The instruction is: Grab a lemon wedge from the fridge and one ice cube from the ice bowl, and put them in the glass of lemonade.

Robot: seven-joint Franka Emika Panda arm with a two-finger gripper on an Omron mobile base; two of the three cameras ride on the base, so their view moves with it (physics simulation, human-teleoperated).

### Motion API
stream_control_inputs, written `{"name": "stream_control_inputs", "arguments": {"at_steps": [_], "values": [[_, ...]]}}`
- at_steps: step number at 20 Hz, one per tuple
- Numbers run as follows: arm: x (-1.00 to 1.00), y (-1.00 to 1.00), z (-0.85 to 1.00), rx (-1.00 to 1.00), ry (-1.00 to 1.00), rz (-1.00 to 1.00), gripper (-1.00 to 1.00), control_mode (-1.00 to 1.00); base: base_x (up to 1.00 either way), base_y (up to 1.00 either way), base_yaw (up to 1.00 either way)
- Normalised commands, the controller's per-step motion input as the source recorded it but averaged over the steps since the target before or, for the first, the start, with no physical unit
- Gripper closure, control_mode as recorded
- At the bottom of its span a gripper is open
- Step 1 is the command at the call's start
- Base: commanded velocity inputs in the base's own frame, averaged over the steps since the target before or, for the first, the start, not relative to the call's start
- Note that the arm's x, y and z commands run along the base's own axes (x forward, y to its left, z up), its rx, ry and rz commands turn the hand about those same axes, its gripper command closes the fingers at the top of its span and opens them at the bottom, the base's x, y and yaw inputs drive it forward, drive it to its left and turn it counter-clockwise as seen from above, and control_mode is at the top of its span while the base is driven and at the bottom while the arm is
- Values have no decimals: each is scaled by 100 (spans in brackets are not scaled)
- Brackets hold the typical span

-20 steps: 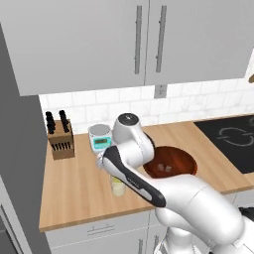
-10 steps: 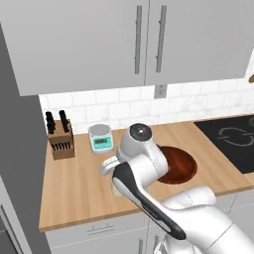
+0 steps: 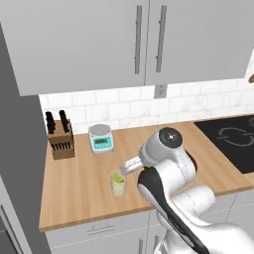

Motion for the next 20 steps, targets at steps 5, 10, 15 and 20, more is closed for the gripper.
{"name": "stream_control_inputs", "arguments": {"at_steps": [5,10,15,20], "values": [[13,-84,5,0,3,0,-100,-100,0,0,0],[39,-91,-20,0,18,0,-100,-100,0,0,0],[20,-61,-60,0,25,0,-100,-100,0,0,0],[37,-15,-8,0,14,-1,-100,-100,0,0,0]]}}
